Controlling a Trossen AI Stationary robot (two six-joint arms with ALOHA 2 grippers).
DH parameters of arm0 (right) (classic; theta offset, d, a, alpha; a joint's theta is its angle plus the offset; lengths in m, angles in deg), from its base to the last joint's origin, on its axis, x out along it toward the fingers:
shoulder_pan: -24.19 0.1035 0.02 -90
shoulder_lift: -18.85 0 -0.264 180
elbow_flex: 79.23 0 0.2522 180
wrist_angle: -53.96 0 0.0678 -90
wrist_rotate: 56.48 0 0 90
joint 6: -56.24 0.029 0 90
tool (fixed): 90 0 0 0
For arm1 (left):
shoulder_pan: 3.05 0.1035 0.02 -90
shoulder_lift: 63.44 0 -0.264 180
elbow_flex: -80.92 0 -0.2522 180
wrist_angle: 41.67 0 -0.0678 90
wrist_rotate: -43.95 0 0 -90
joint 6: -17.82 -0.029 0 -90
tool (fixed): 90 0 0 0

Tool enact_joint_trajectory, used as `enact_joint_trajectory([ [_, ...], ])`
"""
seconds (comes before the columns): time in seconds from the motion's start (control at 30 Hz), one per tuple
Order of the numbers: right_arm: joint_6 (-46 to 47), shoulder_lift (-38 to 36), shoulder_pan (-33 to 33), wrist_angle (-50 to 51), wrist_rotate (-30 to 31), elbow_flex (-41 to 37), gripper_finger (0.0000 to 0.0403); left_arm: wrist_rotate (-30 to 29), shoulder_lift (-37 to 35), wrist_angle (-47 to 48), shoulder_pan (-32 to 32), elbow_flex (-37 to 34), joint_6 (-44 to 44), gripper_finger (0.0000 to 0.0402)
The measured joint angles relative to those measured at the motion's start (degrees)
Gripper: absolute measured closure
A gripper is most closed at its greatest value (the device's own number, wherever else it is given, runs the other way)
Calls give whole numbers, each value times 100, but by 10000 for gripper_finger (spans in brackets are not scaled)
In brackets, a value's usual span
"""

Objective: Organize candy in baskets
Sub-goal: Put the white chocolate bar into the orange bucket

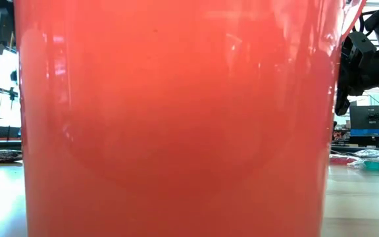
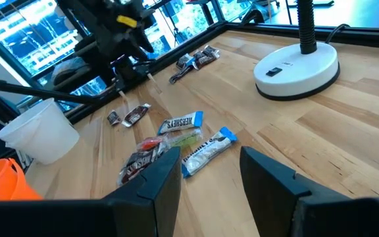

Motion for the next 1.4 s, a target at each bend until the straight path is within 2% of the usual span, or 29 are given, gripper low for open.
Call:
enact_joint_trajectory([
  [0.17, 2, 0, -1, 0, -2, 1, 251, 50, 284, -403, 855, -8, 44, 218],
  [0.27, 1, 0, 0, 0, 0, 0, 251, 301, 387, -625, 1214, 16, 612, 218],
  [0.4, 2, 0, 1, 0, -1, -1, 251, 444, 432, -847, 1490, 9, 1418, 213],
  [0.6, 2, 0, 0, 0, 0, 1, 251, 402, 384, -1086, 1830, 9, 1976, 185],
  [0.77, 0, 0, -1, 0, -2, -2, 251, -13, 391, -1079, 2061, 9, 2263, 167],
  [0.83, 0, 0, -1, 0, 0, 1, 251, -426, 391, -1079, 2070, 7, 1933, 168],
  [0.9, 2, 0, -1, 0, 1, 1, 251, -789, 391, -1079, 2065, 8, 1126, 169],
  [0.97, 0, 0, 1, 0, -1, 0, 251, -914, 391, -1077, 2067, 7, 235, 169],
  [1.03, 1, 0, 1, 0, 0, -1, 251, -818, 391, -1062, 2067, 8, -524, 170],
  [1.13, 1, 0, -1, 0, -1, 0, 251, -293, 449, -1078, 2067, 7, -1287, 170],
  [1.23, 0, 0, -1, 0, -1, 1, 251, 3, 632, -1130, 2065, 8, -1477, 170],
  [1.4, 2, 0, -1, 0, -2, 1, 251, 94, 1377, -1128, 2128, 7, -1533, 170],
])
